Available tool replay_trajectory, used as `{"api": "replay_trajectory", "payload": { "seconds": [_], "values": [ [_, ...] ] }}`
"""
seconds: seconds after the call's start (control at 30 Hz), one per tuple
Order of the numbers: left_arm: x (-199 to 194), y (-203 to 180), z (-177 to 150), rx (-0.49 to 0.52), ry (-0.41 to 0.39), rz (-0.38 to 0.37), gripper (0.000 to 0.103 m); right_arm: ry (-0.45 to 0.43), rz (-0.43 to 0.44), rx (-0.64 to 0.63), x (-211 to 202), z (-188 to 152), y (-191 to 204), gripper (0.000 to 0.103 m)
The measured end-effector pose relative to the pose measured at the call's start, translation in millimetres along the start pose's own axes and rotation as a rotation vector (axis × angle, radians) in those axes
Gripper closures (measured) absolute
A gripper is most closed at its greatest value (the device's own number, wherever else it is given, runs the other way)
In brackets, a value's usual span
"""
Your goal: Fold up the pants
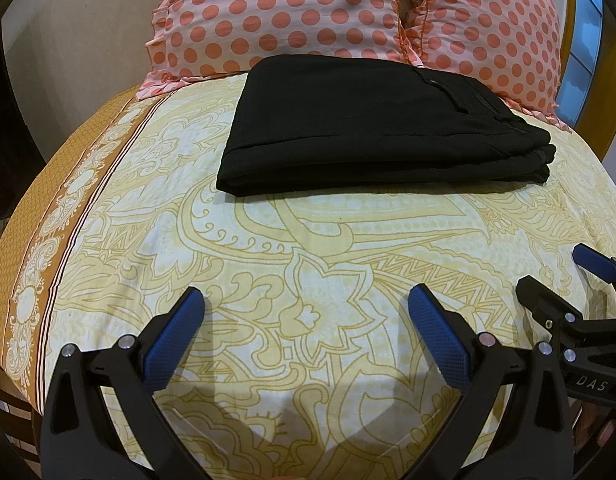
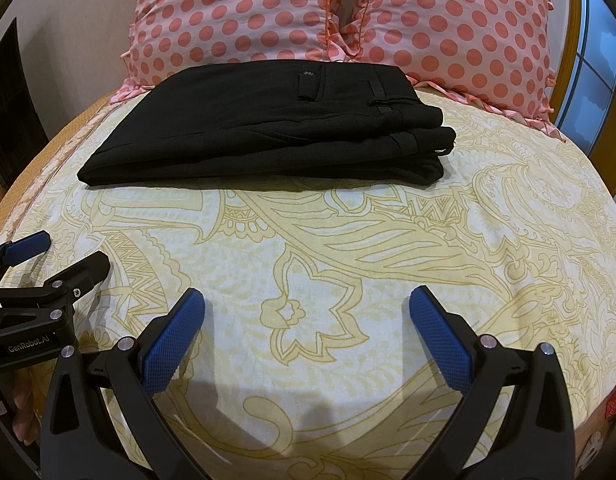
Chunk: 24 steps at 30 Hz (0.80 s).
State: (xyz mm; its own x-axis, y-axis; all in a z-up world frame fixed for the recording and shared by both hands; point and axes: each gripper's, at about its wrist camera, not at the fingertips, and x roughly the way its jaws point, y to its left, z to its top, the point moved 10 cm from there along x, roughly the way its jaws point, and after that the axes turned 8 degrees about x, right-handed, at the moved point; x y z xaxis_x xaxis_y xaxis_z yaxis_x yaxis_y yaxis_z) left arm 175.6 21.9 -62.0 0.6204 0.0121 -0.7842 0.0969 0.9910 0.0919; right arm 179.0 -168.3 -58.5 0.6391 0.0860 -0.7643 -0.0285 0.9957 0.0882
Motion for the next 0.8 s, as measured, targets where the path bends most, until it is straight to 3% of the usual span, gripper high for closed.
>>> {"api": "replay_trajectory", "payload": {
  "seconds": [0.8],
  "values": [
    [-0.2, -2.6, -1.2, 0.001, 0.012, -0.005, 0.002, -0.001, -0.001, 0.002, 0.1, -0.1, 0.2, 0.001]
  ]
}}
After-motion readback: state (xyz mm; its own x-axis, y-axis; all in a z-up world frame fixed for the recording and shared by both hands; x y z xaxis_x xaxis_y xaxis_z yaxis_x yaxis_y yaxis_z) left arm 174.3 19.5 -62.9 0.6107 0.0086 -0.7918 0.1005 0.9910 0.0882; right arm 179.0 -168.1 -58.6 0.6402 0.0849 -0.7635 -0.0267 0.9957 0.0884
